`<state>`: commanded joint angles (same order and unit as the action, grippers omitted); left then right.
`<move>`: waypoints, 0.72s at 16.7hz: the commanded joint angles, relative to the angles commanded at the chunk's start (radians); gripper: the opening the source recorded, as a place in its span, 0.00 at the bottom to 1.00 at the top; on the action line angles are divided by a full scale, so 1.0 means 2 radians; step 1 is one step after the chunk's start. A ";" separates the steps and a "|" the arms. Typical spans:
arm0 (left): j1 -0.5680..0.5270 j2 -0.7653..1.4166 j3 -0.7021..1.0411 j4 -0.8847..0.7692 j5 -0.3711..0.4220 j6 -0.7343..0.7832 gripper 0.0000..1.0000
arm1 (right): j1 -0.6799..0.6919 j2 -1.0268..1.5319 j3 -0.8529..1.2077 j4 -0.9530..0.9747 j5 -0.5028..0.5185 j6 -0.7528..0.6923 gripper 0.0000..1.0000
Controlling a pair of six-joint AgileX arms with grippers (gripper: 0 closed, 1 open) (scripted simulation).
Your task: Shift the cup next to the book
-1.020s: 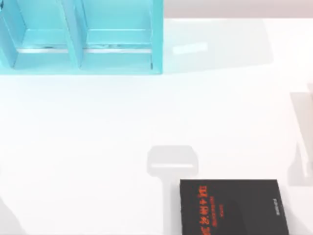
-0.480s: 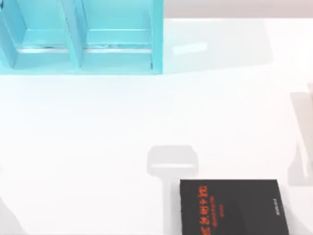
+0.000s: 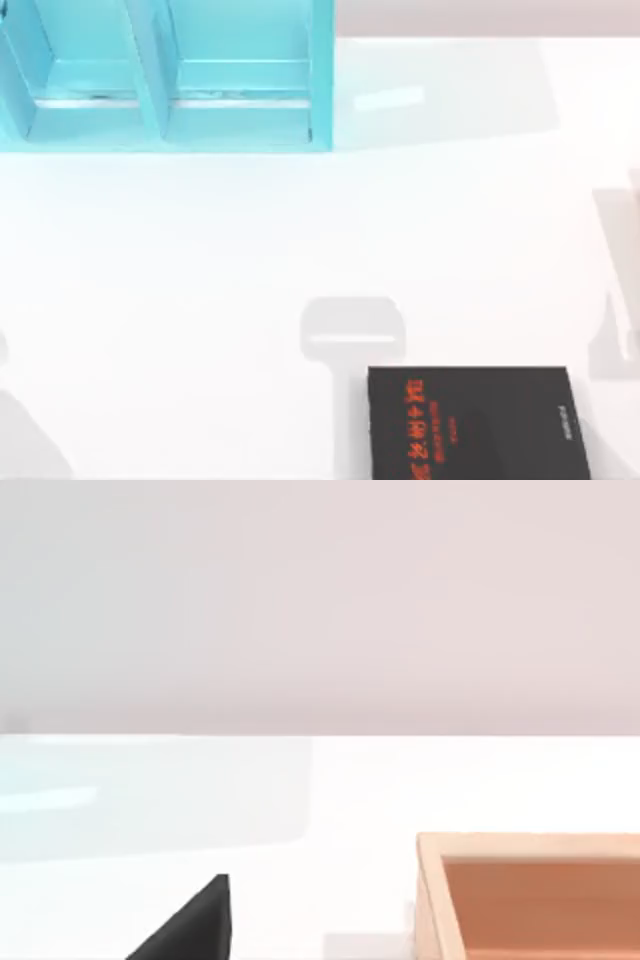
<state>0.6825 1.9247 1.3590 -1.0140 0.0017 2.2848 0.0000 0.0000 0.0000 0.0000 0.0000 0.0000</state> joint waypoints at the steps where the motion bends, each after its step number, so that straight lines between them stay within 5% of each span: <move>1: 0.000 -0.004 0.007 -0.011 0.000 0.000 0.00 | 0.000 0.000 0.000 0.000 0.000 0.000 1.00; 12: -0.028 -0.002 0.034 -0.026 -0.009 -0.049 0.00 | 0.000 0.000 0.000 0.000 0.000 0.000 1.00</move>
<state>0.6270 1.9204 1.4263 -1.0652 -0.0159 2.1863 0.0000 0.0000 0.0000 0.0000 0.0000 0.0000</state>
